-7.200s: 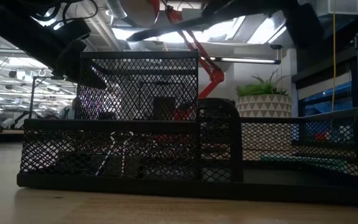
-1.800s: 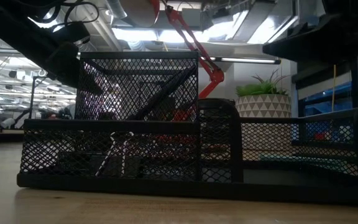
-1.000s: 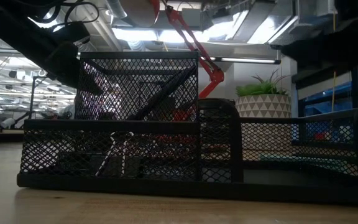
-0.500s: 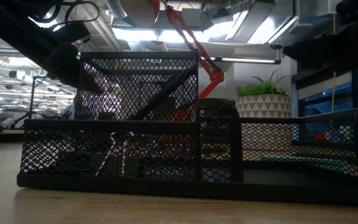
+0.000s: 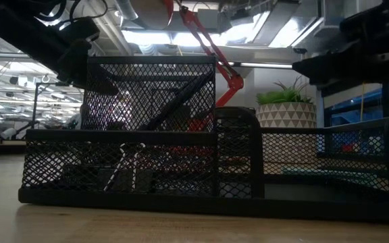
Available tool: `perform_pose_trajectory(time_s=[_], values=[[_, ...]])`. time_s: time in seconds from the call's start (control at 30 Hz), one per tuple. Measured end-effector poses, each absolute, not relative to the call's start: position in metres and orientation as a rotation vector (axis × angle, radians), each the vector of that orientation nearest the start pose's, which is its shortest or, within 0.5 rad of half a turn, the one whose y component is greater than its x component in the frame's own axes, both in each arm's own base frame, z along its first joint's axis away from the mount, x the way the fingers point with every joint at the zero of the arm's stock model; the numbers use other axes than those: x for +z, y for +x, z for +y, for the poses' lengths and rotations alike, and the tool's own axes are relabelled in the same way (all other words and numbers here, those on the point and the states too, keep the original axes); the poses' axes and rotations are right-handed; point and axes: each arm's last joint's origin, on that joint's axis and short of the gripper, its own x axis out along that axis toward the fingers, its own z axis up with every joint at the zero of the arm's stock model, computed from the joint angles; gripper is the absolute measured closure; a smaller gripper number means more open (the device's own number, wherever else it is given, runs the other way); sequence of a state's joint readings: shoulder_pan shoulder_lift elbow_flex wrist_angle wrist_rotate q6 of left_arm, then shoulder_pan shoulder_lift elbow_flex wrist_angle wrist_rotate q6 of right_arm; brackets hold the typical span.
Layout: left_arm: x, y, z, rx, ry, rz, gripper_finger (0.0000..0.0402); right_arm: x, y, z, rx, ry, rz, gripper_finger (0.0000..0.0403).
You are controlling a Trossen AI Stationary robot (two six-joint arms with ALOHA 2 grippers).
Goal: Pick and place office supplies into organizer
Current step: Put the bottom black pen into the black desk organizer
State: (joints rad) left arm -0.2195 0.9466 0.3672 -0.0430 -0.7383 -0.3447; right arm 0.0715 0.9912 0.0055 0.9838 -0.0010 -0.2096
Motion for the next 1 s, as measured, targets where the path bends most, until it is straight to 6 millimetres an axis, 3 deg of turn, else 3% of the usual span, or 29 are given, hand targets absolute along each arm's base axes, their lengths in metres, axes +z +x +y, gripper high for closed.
perform_pose_trajectory(time_s=[0.23, 0.73, 1.0], values=[[0.182, 0.176, -0.019, 0.588, -0.037, 0.465, 0.0269, 0.164, 0.152, 0.0, -0.058, -0.166, -0.071, 0.028], [0.182, 0.176, -0.019, 0.576, 0.013, 0.481, 0.0267, 0.17, 0.125, -0.007, -0.11, -0.19, -0.019, 0.028], [0.181, 0.177, -0.022, 0.477, -0.018, 0.501, 0.0267, 0.176, 0.112, -0.006, -0.107, -0.191, 0.022, 0.028]])
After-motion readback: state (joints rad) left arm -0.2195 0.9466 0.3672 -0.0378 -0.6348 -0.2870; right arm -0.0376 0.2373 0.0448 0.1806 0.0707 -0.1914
